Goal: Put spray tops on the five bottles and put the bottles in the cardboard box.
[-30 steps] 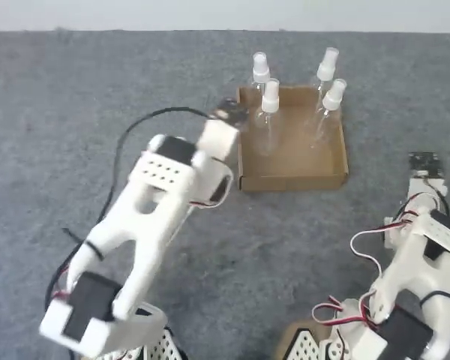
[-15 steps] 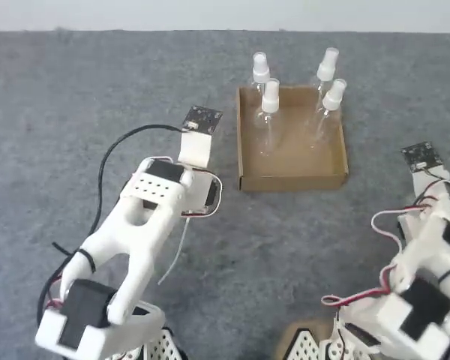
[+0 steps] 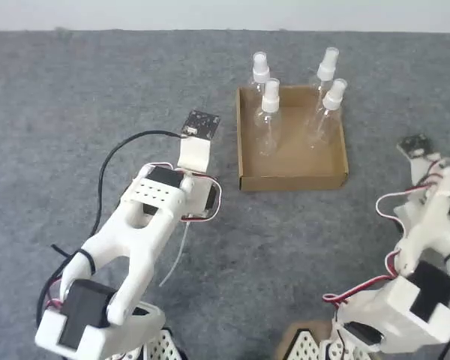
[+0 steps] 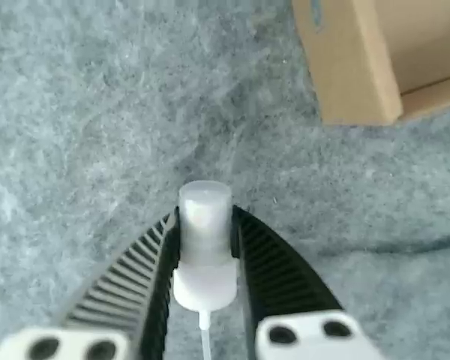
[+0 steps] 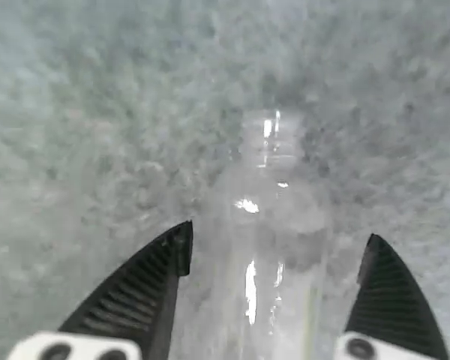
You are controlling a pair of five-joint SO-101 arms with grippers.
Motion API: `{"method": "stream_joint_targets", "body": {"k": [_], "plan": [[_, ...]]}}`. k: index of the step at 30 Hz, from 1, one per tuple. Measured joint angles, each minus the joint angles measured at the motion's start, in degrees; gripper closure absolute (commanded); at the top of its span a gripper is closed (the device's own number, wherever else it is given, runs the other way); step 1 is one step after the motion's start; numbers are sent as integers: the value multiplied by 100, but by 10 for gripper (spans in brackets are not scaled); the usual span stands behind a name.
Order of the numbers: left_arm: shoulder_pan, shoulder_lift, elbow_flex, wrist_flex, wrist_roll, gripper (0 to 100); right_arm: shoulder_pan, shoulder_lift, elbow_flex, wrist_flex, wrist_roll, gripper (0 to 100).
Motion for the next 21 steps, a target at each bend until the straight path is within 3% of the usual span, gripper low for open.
{"method": "stream_joint_targets", "body": {"k": [9, 21], "plan": [[0, 0, 70, 0, 0, 985, -404, 0, -1143, 1486, 176, 759], [0, 0, 202, -211, 0, 985, -149, 1363, -2101, 1609, 545, 750]]}}
